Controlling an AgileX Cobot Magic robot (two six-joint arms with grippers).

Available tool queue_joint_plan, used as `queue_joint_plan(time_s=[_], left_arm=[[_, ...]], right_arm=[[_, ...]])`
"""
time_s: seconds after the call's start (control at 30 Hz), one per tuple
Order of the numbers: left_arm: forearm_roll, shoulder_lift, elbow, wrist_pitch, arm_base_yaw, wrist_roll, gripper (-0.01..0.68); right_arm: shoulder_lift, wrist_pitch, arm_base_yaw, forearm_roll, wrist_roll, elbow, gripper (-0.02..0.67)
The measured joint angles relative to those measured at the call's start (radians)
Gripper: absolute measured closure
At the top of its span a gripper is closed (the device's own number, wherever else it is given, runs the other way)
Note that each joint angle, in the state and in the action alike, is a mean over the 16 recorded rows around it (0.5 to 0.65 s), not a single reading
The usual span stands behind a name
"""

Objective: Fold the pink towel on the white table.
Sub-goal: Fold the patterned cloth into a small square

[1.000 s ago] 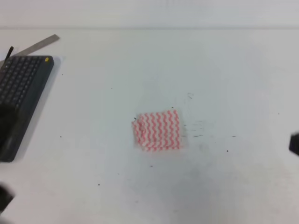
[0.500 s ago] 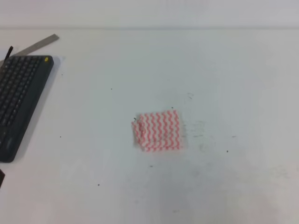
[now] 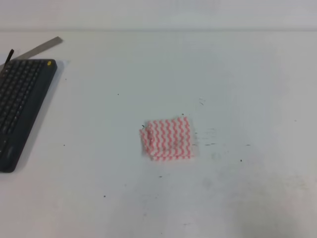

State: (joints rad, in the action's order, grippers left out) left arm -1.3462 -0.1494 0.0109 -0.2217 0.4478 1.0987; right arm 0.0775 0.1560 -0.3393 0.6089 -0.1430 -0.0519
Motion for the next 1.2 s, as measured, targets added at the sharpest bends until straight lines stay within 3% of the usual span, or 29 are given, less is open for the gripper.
queue_joint_plan(time_s=[0.27,0.43,0.83,1.1,1.2], left_arm=[[-0.024,-0.002,0.001,-0.003,0.000,0.000,0.675],[-0.029,-0.002,0.001,-0.003,0.000,0.000,0.675],[-0.033,-0.005,0.002,-0.010,-0.001,0.000,0.675],[-0.035,-0.001,0.001,-0.011,0.000,0.000,0.675],[-0.036,0.000,0.000,-0.012,0.000,0.000,0.675]], right_arm=[[-0.001,-0.015,0.000,0.129,-0.031,0.055,0.667],[-0.016,-0.051,0.018,0.179,-0.126,0.056,0.667],[-0.082,-0.051,0.205,0.171,-0.394,0.056,0.668],[-0.097,0.002,0.261,0.156,-0.419,0.056,0.668],[-0.097,0.014,0.261,0.086,-0.385,0.056,0.668]])
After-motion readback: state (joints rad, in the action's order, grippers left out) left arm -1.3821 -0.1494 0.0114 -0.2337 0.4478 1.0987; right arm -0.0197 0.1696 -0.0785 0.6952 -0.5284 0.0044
